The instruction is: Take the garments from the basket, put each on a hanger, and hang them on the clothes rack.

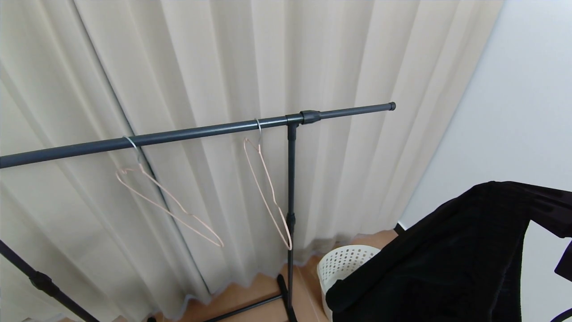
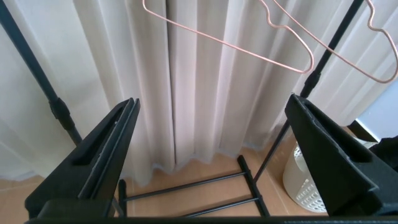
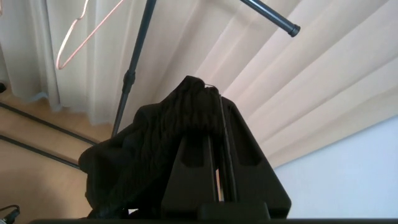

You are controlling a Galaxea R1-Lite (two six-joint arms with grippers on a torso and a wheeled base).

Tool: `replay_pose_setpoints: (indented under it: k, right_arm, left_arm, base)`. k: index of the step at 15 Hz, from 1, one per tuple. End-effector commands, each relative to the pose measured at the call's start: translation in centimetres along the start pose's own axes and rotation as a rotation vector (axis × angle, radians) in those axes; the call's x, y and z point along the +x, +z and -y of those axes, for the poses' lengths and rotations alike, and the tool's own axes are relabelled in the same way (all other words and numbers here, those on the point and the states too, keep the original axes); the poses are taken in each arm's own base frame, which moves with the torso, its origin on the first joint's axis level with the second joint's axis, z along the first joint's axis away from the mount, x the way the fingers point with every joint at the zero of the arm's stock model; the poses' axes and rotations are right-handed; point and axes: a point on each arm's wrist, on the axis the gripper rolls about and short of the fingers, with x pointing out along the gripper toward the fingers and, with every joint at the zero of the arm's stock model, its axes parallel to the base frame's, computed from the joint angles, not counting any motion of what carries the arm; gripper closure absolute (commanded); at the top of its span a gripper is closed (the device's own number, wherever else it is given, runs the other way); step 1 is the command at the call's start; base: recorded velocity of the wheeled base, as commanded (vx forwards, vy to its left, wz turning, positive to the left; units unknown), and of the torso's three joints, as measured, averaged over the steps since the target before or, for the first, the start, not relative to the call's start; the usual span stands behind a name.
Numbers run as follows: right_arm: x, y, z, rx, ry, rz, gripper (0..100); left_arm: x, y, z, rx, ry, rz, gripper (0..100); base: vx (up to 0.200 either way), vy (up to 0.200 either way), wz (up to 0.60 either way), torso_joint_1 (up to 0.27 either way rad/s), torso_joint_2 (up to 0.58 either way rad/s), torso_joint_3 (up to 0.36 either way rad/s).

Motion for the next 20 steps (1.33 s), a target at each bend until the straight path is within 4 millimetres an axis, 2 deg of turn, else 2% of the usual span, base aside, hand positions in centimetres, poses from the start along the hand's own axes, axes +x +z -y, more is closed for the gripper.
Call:
replay_pose_setpoints:
  k: [1, 9, 17, 20]
  right_arm:
    - [0.04, -0.01, -0.01, 0.000, 0.001, -0.001, 100]
    - [0.23, -0.14, -0.05, 0.001, 0.006, -0.010, 100]
    - [0.16, -0.13, -0.03, 0.000, 0.001, -0.004, 100]
    - [0.12, -0.11, -0.03, 0.000, 0.001, -0.003, 100]
  left_arm:
    - [0.01, 0.00, 0.00, 0.000, 0.000, -0.002, 0]
    - [0.01, 0.02, 0.00, -0.002, 0.002, 0.000, 0]
    - [0.02, -0.04, 0.00, 0.002, 0.002, -0.003, 0]
    - [0.01, 0.00, 0.00, 0.001, 0.002, -0.002, 0]
  base:
    - [0.000, 0.000, 0.00, 0.000, 0.00, 0.000]
    - [0.000, 0.000, 0.00, 0.002, 0.00, 0.053]
    - [0.000, 0.000, 0.60, 0.001, 0.00, 0.004]
    - [-0.200, 0.000, 0.00, 0.009, 0.00, 0.004]
